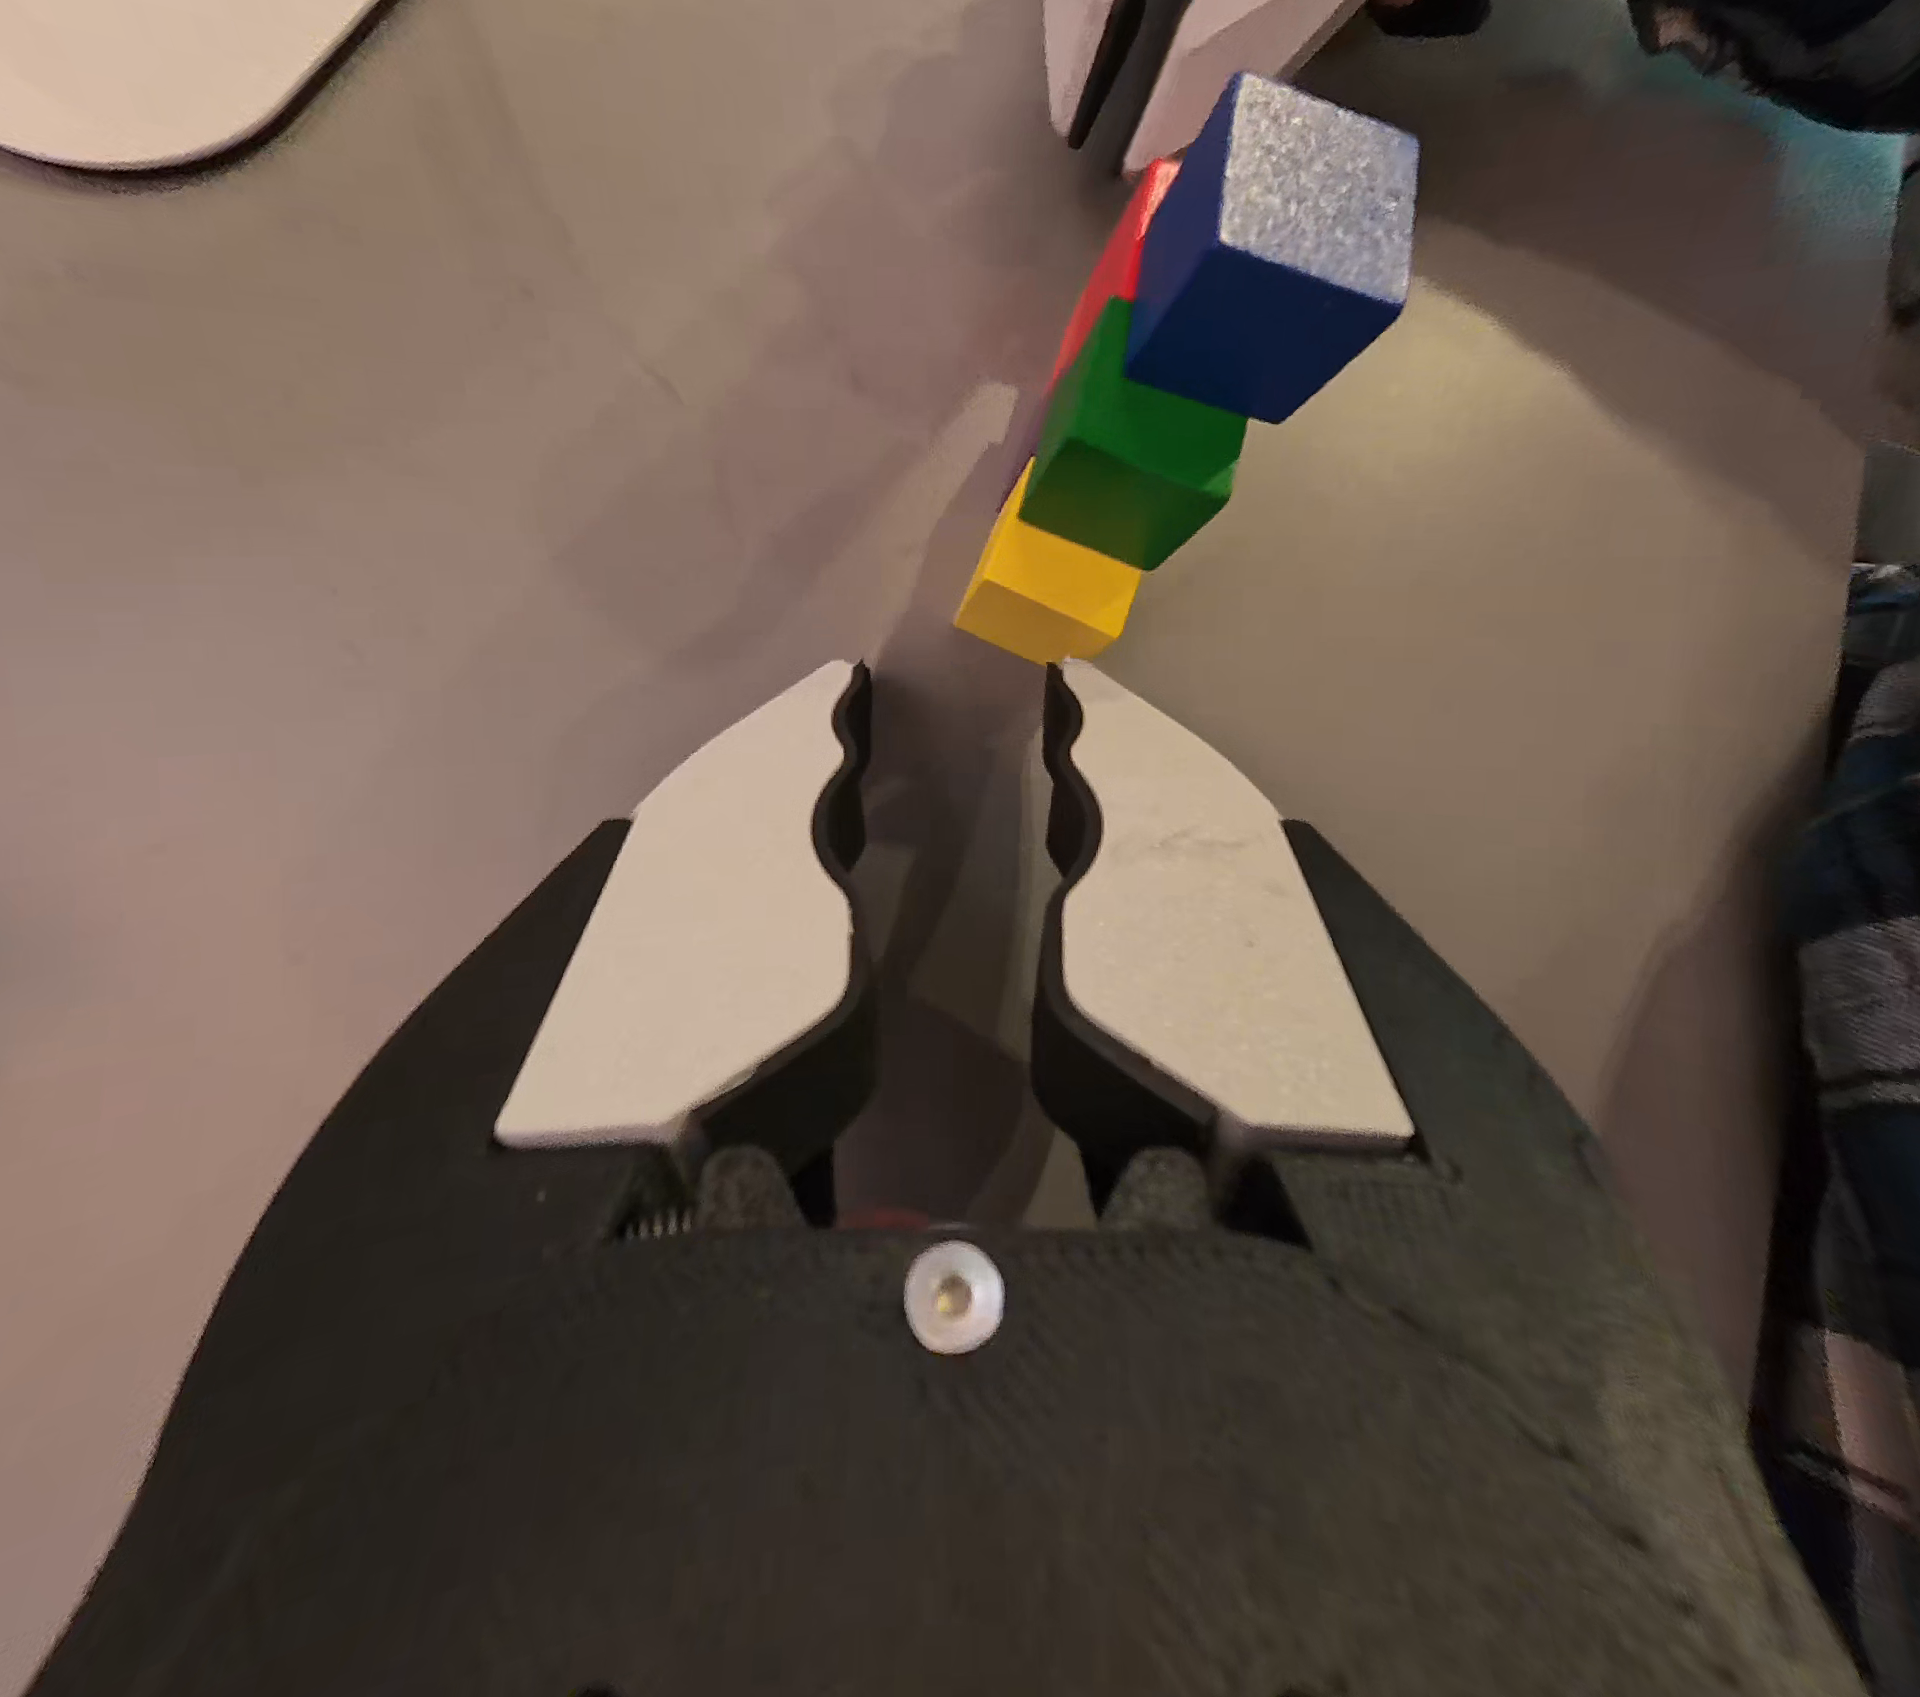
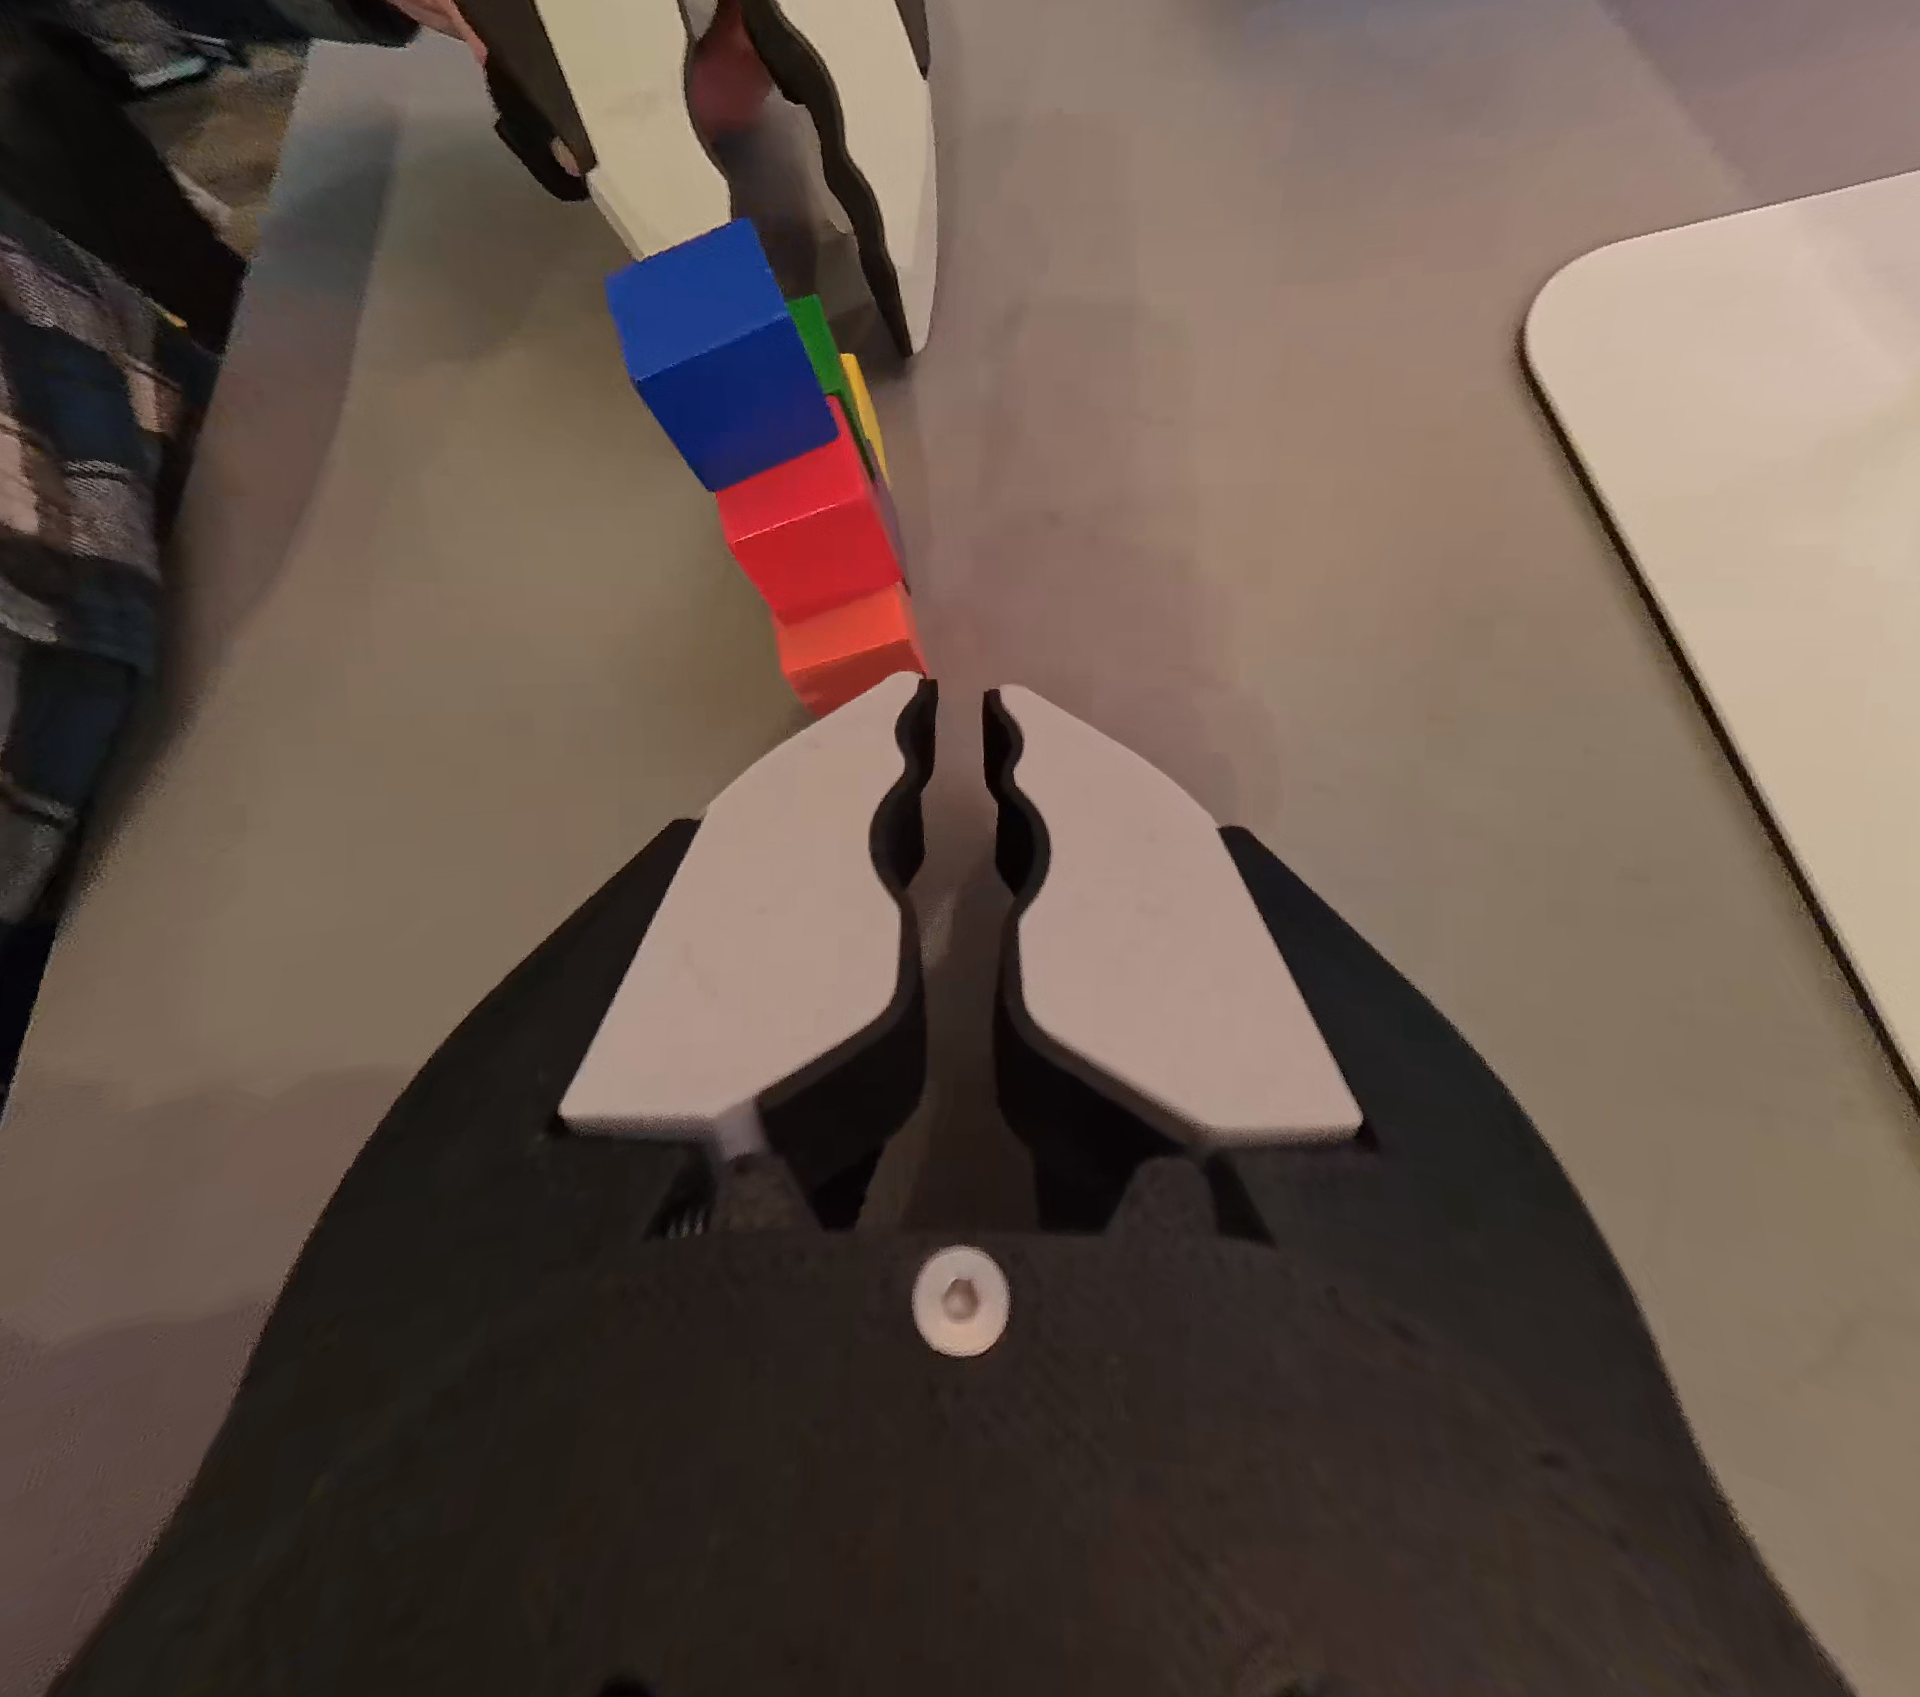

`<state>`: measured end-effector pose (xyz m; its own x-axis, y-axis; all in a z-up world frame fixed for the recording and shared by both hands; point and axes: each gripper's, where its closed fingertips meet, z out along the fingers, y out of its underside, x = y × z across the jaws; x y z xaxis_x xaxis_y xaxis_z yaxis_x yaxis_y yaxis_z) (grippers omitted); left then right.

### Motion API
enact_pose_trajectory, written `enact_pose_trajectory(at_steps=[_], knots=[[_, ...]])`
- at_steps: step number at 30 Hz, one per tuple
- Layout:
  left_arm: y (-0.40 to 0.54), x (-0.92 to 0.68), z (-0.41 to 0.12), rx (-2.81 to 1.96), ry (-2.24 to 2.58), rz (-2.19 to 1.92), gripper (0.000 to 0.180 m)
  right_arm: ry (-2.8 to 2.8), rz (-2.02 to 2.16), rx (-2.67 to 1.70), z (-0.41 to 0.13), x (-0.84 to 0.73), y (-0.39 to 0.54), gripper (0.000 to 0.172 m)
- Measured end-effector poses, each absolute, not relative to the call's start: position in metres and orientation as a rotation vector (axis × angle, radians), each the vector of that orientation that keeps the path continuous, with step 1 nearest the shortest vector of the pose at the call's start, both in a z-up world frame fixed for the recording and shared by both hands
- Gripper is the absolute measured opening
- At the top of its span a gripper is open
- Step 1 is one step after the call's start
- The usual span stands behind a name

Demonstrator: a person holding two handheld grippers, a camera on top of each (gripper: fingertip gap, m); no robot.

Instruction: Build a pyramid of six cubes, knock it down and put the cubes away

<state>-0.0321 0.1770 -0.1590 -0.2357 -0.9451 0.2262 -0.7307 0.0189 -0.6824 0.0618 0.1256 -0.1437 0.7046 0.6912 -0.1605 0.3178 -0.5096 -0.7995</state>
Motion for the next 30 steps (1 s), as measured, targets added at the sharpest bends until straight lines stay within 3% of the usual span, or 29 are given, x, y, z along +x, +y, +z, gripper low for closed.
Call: enact_pose_trajectory(at_steps=[1, 7, 30], knots=[[0.176, -0.032, -0.159, -1.729, 2.001, -1.039, 0.030, -0.779, 0.622, -2.117, -0.143, 0.062, 0.125, 0.008], [0.177, -0.029, -0.159, -1.776, 1.928, -1.007, 0.028, -0.924, 0.613, -2.170, -0.157, 0.054, 0.117, 0.000], [0.171, -0.039, -0.159, -1.822, 1.869, -1.011, 0.023, -0.960, 0.681, -2.134, -0.153, 0.039, 0.115, 0.001]])
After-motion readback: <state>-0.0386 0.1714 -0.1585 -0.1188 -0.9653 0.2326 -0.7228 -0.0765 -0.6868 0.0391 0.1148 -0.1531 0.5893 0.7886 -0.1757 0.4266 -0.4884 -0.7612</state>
